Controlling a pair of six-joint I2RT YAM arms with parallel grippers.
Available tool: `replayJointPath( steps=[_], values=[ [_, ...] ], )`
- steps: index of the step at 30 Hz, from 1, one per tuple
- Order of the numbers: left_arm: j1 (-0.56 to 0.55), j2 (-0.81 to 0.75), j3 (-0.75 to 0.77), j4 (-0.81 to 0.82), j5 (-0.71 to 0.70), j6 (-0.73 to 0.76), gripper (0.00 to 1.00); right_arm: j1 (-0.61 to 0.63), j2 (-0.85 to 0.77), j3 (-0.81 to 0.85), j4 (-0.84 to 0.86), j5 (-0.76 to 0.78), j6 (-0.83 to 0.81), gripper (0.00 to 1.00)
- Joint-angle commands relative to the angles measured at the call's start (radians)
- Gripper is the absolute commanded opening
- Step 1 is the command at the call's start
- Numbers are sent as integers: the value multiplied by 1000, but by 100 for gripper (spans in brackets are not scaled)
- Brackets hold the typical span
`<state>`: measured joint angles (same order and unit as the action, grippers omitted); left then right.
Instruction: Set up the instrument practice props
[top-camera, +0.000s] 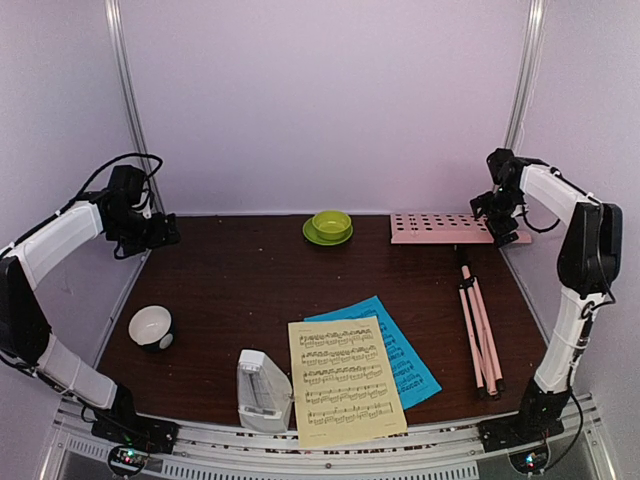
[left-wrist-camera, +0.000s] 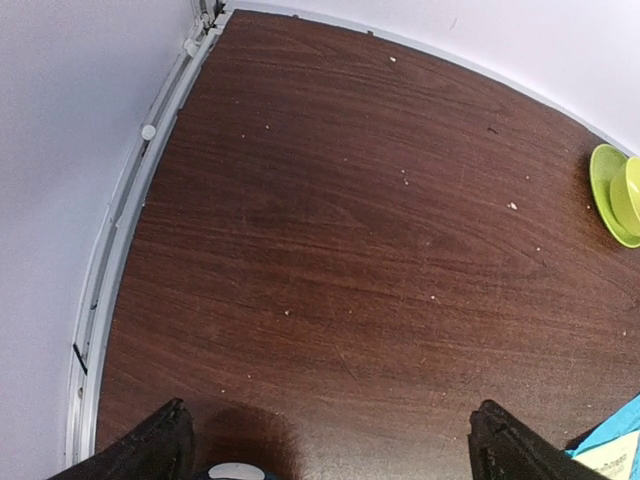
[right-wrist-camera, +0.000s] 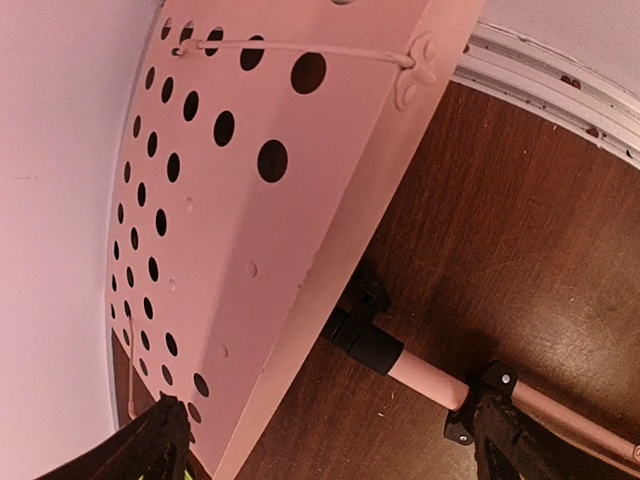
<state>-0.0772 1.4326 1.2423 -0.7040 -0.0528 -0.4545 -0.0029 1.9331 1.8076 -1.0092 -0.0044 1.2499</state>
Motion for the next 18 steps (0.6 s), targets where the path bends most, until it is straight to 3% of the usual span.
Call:
replayJointPath(
  steps=[1, 11, 18],
  values=[
    [11, 8, 35, 34, -28, -21, 98, -9, 17, 12, -17, 10, 112, 100],
    [11, 2, 43, 14, -39, -35, 98, -12, 60, -37, 55, -20, 217, 100],
    [10, -15, 39, 1, -34, -36, 98, -14, 83, -74, 124, -16, 258, 92]
  ],
)
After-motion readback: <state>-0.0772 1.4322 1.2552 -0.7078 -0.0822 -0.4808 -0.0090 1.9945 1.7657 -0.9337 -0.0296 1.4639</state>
